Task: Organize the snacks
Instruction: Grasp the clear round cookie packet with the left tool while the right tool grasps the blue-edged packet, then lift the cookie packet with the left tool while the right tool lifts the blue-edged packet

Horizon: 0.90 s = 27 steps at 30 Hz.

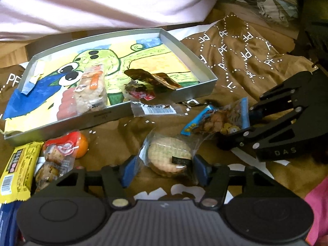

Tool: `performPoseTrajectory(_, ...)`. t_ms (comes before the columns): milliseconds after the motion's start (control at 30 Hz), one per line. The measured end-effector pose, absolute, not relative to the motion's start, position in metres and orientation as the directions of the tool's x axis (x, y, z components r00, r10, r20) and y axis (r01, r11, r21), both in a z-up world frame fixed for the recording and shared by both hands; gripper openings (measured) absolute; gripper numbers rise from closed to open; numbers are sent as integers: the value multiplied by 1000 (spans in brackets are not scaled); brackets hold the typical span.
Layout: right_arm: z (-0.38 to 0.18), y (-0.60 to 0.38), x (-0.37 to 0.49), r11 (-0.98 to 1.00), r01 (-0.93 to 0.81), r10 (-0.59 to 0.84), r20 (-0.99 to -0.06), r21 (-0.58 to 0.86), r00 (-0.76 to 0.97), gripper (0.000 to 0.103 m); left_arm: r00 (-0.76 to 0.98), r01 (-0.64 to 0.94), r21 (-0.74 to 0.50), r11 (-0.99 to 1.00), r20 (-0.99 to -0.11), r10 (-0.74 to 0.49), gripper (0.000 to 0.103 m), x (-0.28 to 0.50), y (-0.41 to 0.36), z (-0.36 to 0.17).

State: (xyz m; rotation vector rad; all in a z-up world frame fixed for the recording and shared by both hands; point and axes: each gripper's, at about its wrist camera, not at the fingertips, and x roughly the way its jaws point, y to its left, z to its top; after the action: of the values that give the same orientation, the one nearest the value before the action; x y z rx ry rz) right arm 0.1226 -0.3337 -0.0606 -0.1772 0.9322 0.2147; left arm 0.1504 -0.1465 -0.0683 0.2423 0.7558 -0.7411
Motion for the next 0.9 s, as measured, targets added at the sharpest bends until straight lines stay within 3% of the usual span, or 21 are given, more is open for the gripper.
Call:
performPoseTrajectory(133, -64, -335, 127, 970, -244, 129, -805, -20, 579, 50, 501, 663, -72, 745, -696, -514, 61, 148, -144, -67)
performPoseTrajectory(167, -65, -336, 129, 971, -239, 128, -803, -18, 582, 50, 504, 658, -74, 749, -695, -512, 60, 147, -144, -67)
performPoseTrajectory(200, -66, -336, 130, 972, -234, 128, -803, -14, 582, 49, 507, 653, -77, 753, -695, -510, 59, 147, -143, -67)
performPoseTrajectory(267, -65, -336, 131, 974, -225, 127, -801, -9, 585, 32, 507, 641, -90, 762, -695, -509, 57, 146, -141, -66)
performPoseTrajectory(433, -62, -331, 125, 971, -238, 128, -800, -19, 586, 4, 508, 610, -118, 784, -701, -500, 52, 142, -138, -63)
performPoseTrajectory(833, -58, -324, 114, 970, -243, 125, -787, -32, 605, 4, 533, 538, -174, 825, -688, -492, 51, 125, -122, -56)
performPoseTrajectory(900, -61, -327, 114, 973, -231, 152, -812, 22, 564, 17, 537, 538, -167, 826, -688, -488, 51, 123, -121, -56)
